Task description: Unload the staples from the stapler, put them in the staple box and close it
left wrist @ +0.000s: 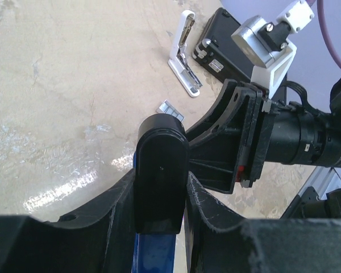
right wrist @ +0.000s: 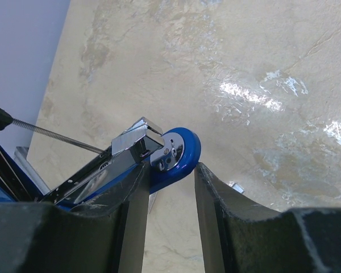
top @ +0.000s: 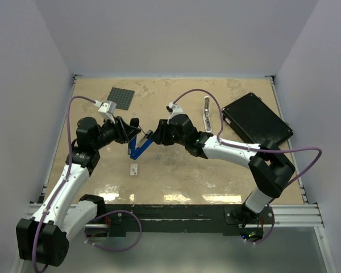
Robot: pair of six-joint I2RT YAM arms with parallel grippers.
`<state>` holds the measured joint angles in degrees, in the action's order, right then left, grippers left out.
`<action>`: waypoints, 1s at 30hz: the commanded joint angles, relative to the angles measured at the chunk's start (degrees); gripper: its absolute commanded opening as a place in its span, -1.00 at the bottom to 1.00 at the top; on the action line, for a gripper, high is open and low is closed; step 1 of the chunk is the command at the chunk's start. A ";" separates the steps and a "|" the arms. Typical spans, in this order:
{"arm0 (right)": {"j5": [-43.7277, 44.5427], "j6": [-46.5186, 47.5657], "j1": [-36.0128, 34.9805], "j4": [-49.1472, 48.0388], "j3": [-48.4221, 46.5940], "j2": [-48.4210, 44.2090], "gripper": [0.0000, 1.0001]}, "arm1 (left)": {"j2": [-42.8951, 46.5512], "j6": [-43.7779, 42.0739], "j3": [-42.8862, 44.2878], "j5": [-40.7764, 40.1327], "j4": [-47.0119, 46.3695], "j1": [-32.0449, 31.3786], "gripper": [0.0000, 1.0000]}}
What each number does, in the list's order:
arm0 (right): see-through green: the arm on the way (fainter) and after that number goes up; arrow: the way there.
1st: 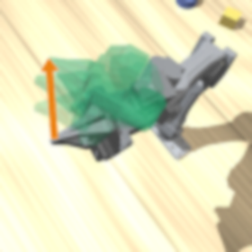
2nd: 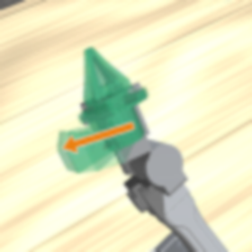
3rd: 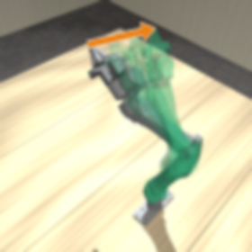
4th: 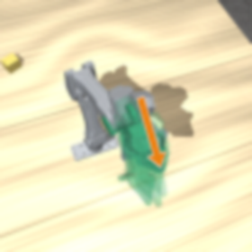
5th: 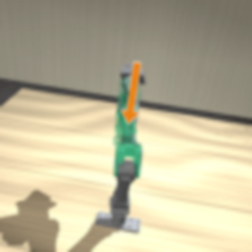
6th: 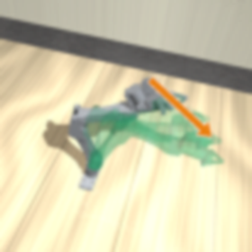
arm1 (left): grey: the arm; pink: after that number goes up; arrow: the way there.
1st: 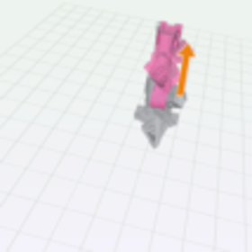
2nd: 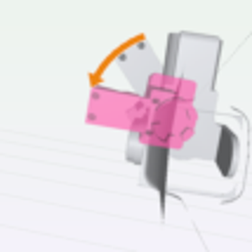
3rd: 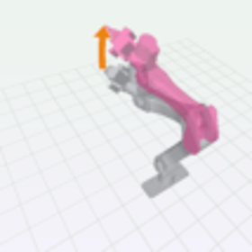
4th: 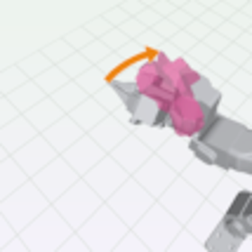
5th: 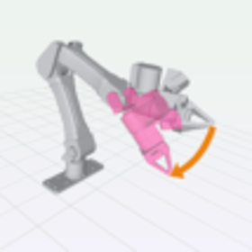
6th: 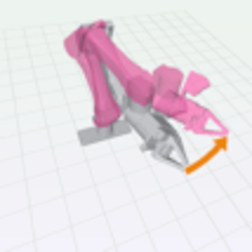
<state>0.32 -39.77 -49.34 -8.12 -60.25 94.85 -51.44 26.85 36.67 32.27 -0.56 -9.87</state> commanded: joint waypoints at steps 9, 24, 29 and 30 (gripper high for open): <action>-6.03 6.10 -1.90 0.12 2.42 2.80 -0.20 | 0.64 3.91 3.76 -0.45 -15.70 -0.33 -1.00; -4.62 26.12 -1.99 0.39 -6.19 -5.37 0.04 | -0.68 -7.51 5.00 7.10 2.99 -0.33 -1.00; -5.76 32.82 -1.99 -1.81 -6.99 -7.83 0.04 | -0.06 -8.92 4.56 7.98 5.92 -0.41 -1.00; -6.20 35.17 -2.07 -2.16 -6.64 -8.45 0.05 | -0.06 -9.01 4.47 8.07 6.09 -0.33 -1.00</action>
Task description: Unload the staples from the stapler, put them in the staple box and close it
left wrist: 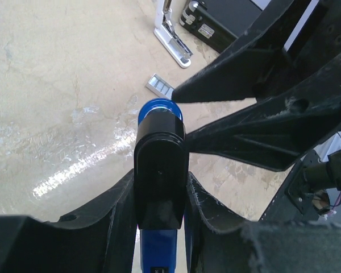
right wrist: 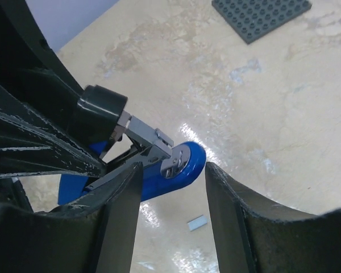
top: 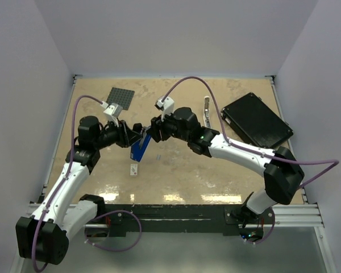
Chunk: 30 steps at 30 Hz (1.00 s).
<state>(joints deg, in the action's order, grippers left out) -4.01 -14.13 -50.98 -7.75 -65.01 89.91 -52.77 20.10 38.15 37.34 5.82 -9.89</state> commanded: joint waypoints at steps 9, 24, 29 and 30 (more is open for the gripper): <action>-21.74 57.66 -0.35 -9.40 16.14 -19.50 0.42 | -0.66 -1.20 4.39 7.39 4.10 -0.31 -1.00; -19.37 78.28 -1.22 -0.60 12.99 -14.59 0.50 | -0.84 1.09 7.29 13.02 5.95 -0.31 -1.00; -16.56 78.38 -2.28 -2.97 12.19 -12.13 0.49 | -1.63 1.00 7.73 13.46 6.22 -0.39 -1.00; -16.12 78.47 -2.80 -3.24 12.02 -11.86 0.49 | -1.89 1.08 7.90 13.55 6.22 -0.39 -1.00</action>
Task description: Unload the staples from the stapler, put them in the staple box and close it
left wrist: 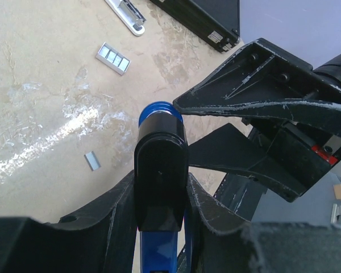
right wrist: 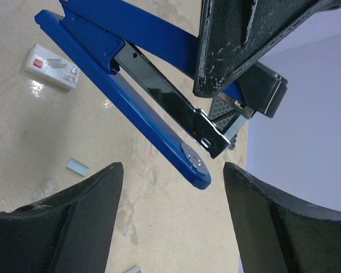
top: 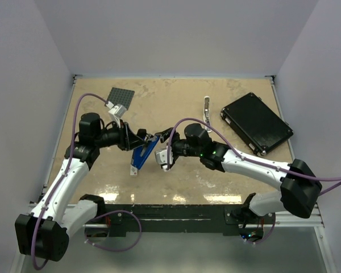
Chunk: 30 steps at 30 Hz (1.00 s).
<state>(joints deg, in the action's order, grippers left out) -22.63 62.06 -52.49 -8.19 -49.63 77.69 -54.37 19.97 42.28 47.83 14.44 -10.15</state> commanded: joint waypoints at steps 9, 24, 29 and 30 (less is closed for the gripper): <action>5.14 -0.35 -2.53 -5.17 -2.50 3.26 0.31 | -0.39 2.62 4.83 2.00 -3.45 -0.04 -1.00; 7.60 -6.86 -2.62 -13.61 3.92 4.84 0.11 | -2.06 3.76 6.32 -0.72 -2.83 0.05 -1.00; 6.46 -9.93 -2.62 -15.63 4.80 5.54 -0.13 | -2.14 4.29 6.23 -1.16 -3.36 0.13 -1.00; 6.46 -10.55 -2.62 -16.68 5.15 5.54 -0.17 | -2.23 4.47 6.23 -1.60 -3.45 0.13 -1.00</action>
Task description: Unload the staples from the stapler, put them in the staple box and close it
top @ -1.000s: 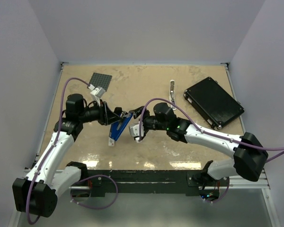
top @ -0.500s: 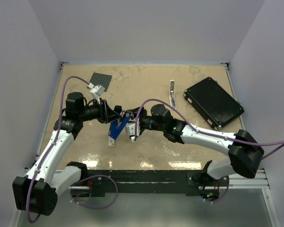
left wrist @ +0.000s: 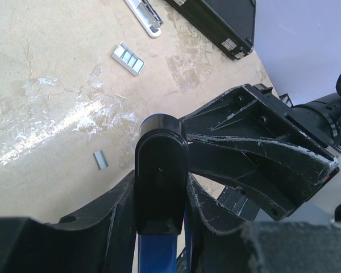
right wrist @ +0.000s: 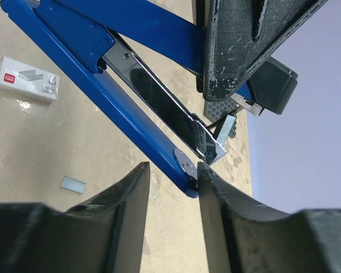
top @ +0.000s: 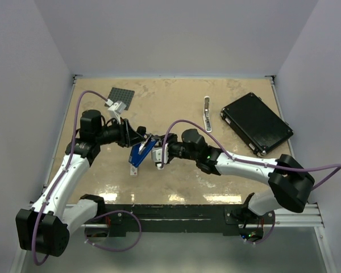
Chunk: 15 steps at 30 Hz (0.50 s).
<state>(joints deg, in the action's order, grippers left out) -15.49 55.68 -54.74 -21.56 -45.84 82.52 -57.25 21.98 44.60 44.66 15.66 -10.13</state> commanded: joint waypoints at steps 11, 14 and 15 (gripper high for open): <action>-2.45 -20.42 -0.89 -7.52 2.78 3.43 -0.63 | -0.23 12.20 2.25 -2.83 -12.75 3.28 -1.00; -1.30 -28.33 -1.07 -8.67 2.52 4.93 -0.75 | -1.10 14.67 1.19 -4.93 -14.69 3.36 -1.00; -0.87 -30.78 -0.98 -8.41 1.56 6.50 -0.77 | -1.28 15.72 0.50 -6.59 -16.78 3.36 -1.00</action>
<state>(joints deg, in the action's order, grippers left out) -16.27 38.57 -55.13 -27.40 -43.72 86.28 -58.41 30.46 44.53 40.47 10.50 -7.33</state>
